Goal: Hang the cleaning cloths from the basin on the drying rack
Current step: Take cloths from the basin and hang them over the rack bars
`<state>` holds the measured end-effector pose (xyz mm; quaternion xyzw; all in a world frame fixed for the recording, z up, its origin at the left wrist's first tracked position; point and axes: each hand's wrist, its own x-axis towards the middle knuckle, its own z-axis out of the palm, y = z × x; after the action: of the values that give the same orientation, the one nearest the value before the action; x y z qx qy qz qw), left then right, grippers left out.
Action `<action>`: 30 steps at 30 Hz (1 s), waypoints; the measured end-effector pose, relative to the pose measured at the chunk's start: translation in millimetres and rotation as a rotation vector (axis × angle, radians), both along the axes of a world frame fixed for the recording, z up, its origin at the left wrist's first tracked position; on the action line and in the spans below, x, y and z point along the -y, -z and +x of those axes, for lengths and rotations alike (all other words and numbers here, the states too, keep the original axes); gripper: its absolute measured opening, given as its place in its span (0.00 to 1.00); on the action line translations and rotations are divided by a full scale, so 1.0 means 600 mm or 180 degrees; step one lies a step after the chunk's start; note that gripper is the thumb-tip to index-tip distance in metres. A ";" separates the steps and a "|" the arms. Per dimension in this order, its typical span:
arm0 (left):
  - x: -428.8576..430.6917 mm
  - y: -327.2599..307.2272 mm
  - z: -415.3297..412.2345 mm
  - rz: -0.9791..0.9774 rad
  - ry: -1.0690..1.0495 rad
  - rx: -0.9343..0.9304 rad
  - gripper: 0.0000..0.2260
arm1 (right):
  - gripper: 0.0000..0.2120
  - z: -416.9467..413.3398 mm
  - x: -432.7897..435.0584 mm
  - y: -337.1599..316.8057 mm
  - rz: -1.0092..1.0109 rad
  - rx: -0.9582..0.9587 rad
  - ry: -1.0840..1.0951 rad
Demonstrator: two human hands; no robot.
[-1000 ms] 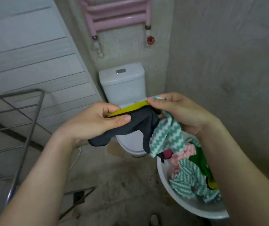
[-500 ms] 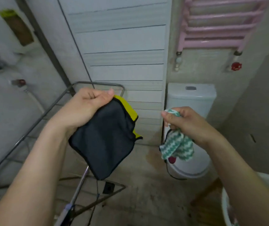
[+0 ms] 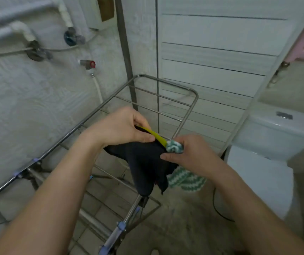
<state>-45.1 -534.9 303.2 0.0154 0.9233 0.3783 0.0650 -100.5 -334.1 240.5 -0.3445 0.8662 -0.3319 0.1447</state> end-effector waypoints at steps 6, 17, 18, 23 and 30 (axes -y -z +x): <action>0.079 0.028 -0.026 -0.0063 -0.0353 0.0084 0.03 | 0.22 -0.059 0.020 -0.009 0.0311 -0.0361 0.0143; 0.188 0.065 -0.106 -0.0824 -0.0838 -0.0509 0.17 | 0.16 -0.122 0.083 -0.010 0.0581 -0.0748 0.0261; 0.195 0.067 -0.115 -0.0908 -0.0905 -0.0749 0.18 | 0.16 -0.129 0.090 -0.011 0.0446 -0.0692 0.0323; 0.218 0.058 -0.125 -0.0915 -0.0859 -0.1551 0.17 | 0.18 -0.143 0.095 -0.038 0.0060 -0.0301 0.0476; 0.239 0.112 -0.097 -0.0861 -0.0883 -0.0739 0.14 | 0.15 -0.126 0.110 0.012 0.0519 0.0447 0.0202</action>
<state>-103.2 -678.4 236.1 -0.0771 0.9601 0.2521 -0.0929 -176.1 -400.4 233.0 -0.2799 0.8885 -0.2880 0.2221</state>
